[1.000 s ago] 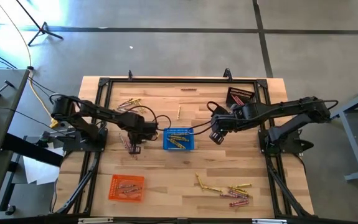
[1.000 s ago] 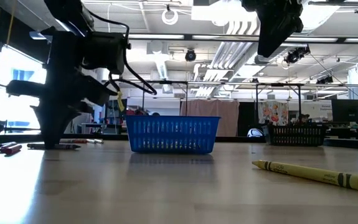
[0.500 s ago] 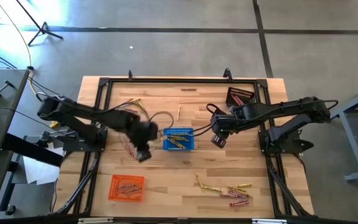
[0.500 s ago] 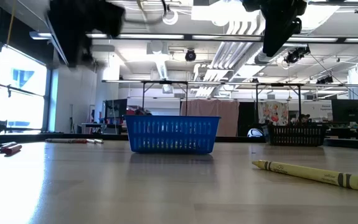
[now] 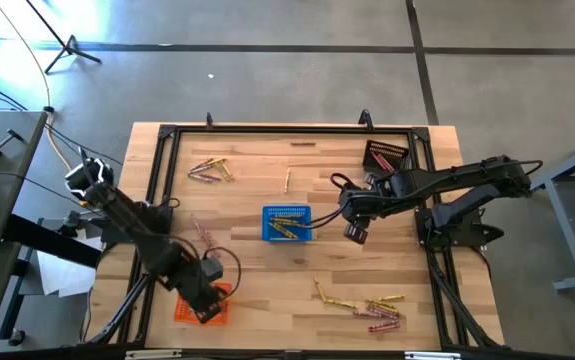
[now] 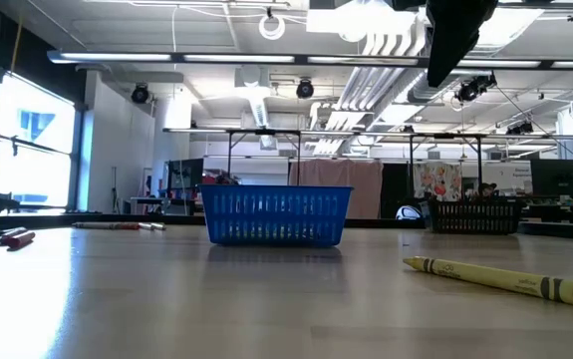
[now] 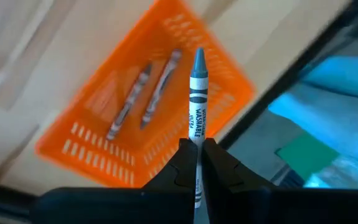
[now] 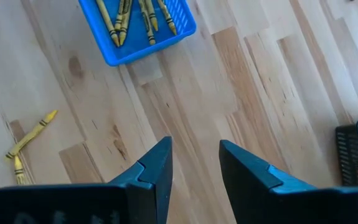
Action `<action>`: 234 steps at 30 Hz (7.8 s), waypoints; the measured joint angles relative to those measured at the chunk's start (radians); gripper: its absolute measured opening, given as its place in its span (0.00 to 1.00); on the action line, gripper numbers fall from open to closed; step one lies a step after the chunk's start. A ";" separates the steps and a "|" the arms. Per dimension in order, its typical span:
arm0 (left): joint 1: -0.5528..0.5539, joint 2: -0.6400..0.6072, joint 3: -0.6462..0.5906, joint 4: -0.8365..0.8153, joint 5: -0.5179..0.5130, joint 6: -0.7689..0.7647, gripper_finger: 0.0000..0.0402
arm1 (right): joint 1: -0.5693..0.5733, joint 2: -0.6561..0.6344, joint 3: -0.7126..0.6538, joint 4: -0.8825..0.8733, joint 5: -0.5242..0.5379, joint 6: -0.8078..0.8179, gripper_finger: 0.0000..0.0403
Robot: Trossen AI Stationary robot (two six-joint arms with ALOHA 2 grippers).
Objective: Sort crayons
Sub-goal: Put the gray crayon into the orange basket, then put the red crayon into the black basket
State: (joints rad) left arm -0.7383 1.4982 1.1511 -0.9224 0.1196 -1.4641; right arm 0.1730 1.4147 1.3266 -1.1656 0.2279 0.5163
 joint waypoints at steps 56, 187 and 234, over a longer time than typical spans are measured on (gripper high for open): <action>0.406 0.049 0.033 -0.472 -0.333 0.240 0.22 | -0.077 0.000 0.000 -0.001 -0.035 -0.036 0.29; 0.898 -0.182 -0.116 0.996 -0.436 0.840 0.00 | -0.452 0.116 0.091 1.016 -0.179 0.029 0.54; 0.933 -0.172 -0.117 0.974 -0.512 0.900 0.28 | -1.007 0.045 -0.054 0.100 -0.131 -0.387 0.02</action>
State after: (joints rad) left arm 0.1951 1.3258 1.0340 0.0517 -0.3920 -0.5644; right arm -0.8345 1.4593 1.2729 -1.0652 0.0973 0.1296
